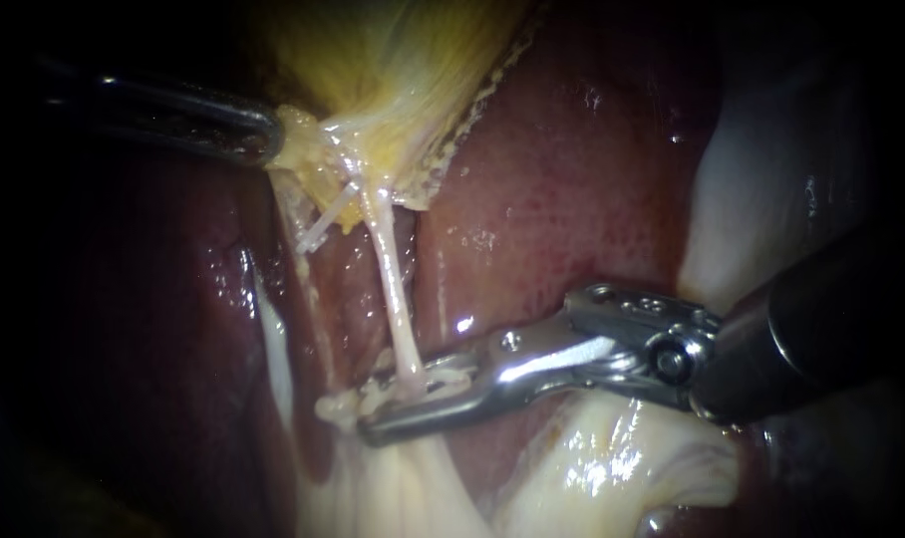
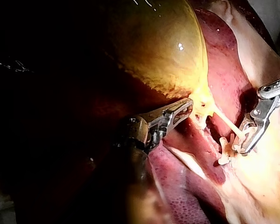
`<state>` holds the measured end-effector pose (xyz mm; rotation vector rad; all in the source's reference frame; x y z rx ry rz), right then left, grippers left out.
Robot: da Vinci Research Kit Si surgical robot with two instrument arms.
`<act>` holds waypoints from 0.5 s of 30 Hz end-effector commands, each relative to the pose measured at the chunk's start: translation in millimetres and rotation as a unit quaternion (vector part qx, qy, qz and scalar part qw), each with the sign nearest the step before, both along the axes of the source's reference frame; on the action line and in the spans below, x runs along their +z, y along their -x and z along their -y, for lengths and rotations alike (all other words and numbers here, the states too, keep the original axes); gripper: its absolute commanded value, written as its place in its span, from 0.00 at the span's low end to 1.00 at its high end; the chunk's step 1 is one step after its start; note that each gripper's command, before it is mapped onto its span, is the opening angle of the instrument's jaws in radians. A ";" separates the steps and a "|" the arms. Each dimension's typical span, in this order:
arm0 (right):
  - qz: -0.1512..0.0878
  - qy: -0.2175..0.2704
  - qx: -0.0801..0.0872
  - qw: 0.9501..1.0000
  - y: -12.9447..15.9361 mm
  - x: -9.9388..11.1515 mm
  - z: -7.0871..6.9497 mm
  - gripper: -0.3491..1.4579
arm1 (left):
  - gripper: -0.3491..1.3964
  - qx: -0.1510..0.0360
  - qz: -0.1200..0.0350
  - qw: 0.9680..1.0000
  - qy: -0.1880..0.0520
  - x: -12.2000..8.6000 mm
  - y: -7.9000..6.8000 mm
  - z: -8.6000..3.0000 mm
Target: Clipping first clip right tube
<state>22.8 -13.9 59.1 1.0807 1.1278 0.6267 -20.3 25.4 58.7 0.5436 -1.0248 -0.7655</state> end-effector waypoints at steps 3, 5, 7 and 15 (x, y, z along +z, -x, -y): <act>0.000 0.000 0.001 1.000 0.1 0.2 -0.2 0.00 | 0.00 0.000 0.000 1.000 0.000 0.0 0.0 0.0; 0.003 0.001 -0.001 1.000 0.1 0.5 -0.3 0.00 | 0.00 0.000 0.000 1.000 0.000 0.0 0.0 0.0; 0.004 0.002 -0.001 1.000 0.2 0.7 -0.4 0.00 | 0.00 0.000 0.000 1.000 0.000 0.0 0.0 0.0; 0.005 0.002 -0.002 1.000 0.3 0.9 -0.5 0.00 | 0.00 0.000 0.000 1.000 0.000 0.0 -0.1 -0.1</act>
